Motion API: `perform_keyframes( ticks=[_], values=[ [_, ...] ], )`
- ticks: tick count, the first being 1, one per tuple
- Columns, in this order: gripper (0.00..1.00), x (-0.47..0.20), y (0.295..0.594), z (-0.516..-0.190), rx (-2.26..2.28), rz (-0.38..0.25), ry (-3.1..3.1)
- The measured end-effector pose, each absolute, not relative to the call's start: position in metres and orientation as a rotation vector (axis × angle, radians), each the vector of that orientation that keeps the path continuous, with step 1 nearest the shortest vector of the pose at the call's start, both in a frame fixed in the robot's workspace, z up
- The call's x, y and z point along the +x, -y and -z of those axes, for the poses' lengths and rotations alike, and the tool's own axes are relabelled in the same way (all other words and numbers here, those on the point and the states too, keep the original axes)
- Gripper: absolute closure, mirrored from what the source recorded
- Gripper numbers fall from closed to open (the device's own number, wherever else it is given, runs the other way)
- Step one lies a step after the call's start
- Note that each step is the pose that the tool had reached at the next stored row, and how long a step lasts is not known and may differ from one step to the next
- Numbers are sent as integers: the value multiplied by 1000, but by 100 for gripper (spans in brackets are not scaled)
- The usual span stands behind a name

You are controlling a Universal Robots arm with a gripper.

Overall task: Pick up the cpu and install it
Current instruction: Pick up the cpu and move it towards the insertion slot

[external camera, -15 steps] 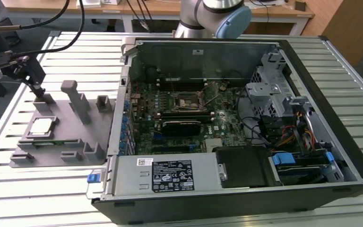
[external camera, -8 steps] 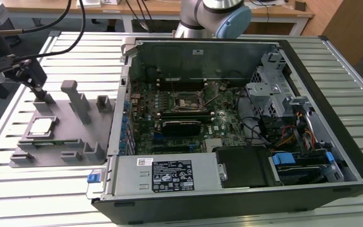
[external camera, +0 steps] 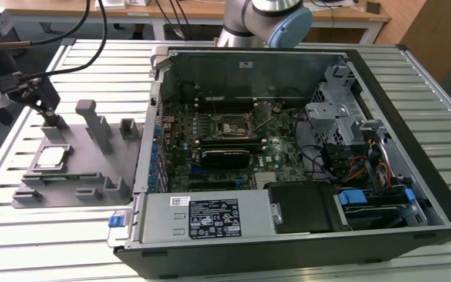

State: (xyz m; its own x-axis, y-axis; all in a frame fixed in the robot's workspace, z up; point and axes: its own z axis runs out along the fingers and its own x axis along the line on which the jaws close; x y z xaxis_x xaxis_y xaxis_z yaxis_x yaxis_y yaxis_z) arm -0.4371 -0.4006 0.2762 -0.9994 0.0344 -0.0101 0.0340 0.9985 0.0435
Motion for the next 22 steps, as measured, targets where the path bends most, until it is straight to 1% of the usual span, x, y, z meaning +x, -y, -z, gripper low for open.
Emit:
perform_keyframes(
  ticks=[16,22],
  values=[
    [17,-450,401,-254,52,-68,-3129],
    [17,-450,401,-251,51,-68,-3130]
  ],
)
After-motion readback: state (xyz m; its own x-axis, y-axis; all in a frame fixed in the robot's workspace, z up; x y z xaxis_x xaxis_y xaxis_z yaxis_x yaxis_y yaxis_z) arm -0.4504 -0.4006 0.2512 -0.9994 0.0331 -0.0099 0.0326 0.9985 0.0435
